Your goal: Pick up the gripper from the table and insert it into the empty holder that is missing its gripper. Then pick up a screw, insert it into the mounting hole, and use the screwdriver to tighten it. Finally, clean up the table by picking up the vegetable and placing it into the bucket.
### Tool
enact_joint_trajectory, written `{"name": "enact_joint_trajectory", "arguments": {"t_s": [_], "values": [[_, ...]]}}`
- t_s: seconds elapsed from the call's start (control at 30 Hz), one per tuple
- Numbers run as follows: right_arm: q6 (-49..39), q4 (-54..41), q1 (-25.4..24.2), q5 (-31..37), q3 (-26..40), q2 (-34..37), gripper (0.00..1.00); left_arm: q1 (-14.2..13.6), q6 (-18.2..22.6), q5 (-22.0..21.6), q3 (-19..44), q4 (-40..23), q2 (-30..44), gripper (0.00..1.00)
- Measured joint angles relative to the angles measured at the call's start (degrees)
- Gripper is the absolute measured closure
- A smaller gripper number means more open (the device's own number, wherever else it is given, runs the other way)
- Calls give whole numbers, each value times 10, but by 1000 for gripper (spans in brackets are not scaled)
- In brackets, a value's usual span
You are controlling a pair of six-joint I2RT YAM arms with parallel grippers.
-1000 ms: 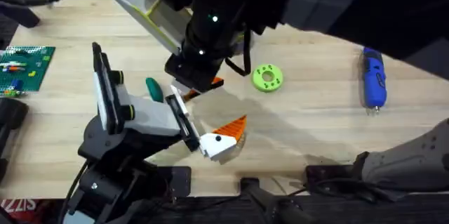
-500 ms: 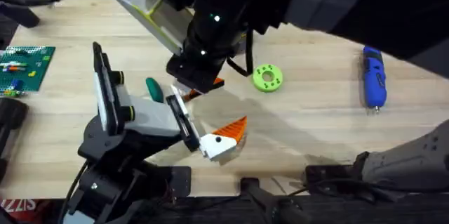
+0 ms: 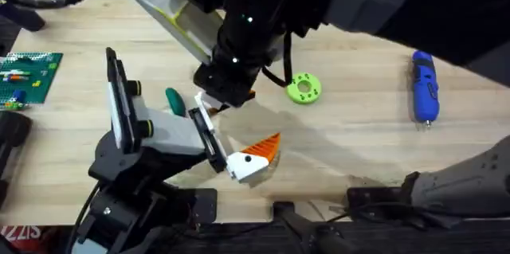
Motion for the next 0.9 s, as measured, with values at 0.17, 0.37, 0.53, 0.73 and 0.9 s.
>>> {"name": "enact_joint_trajectory", "arguments": {"t_s": [0.17, 0.37, 0.53, 0.73, 0.9], "values": [[0, -5, 0, 0, 0, 0, 990, 0, 0, 0, 0, 0, 0, 16], [0, -5, 0, 0, 0, 0, 990, 0, 0, 0, 0, 0, 0, 16], [-1, -5, 0, 0, 0, 0, 994, 0, 0, 0, 0, 0, 0, 16], [-1, -5, 0, 0, 0, 0, 989, 0, 0, 0, 0, 0, 0, 16], [-5, -12, -1, 1, 0, 0, 475, 0, 2, -4, 0, 0, 0, 16]]}}
